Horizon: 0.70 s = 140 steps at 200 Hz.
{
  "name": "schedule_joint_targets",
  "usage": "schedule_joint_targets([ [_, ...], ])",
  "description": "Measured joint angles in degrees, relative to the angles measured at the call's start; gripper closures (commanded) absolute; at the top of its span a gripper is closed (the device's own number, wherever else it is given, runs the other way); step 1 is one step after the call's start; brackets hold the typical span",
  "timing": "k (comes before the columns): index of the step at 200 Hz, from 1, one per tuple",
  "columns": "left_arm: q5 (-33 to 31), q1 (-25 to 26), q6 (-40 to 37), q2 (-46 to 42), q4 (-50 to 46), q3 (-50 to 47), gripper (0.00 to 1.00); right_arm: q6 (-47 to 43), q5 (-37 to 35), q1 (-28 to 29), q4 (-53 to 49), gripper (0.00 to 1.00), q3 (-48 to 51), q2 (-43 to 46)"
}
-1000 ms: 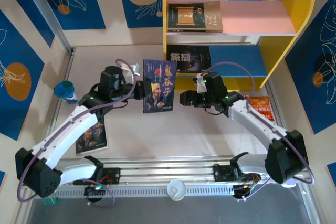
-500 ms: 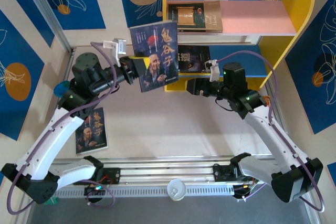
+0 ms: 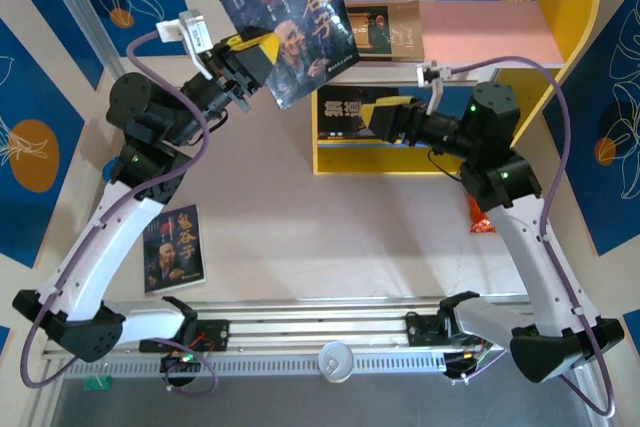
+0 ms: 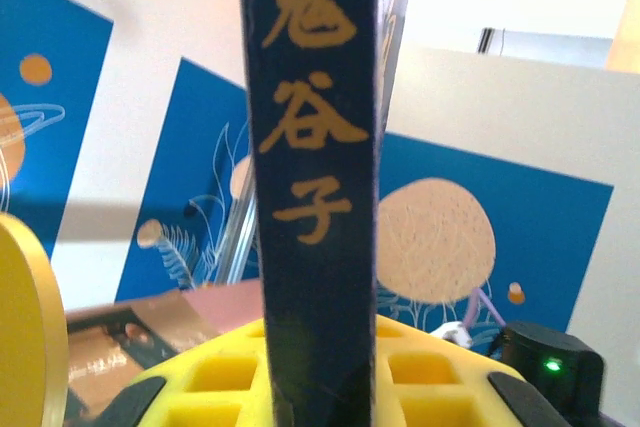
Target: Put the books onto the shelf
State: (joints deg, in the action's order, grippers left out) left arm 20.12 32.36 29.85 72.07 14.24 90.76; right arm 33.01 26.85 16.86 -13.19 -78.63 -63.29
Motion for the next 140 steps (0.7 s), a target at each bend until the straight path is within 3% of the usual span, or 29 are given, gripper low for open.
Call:
schedule_joint_targets([
  [76,-5.5,4.6,0.7,13.0,11.8,6.8,1.0,8.8,4.3,-0.8,13.6,0.11,-7.2,-6.2],
  [140,-7.1,7.9,3.1,15.3,18.6,7.6,1.0,13.8,4.2,-0.8,22.8,0.1,-7.5,-9.0],
])
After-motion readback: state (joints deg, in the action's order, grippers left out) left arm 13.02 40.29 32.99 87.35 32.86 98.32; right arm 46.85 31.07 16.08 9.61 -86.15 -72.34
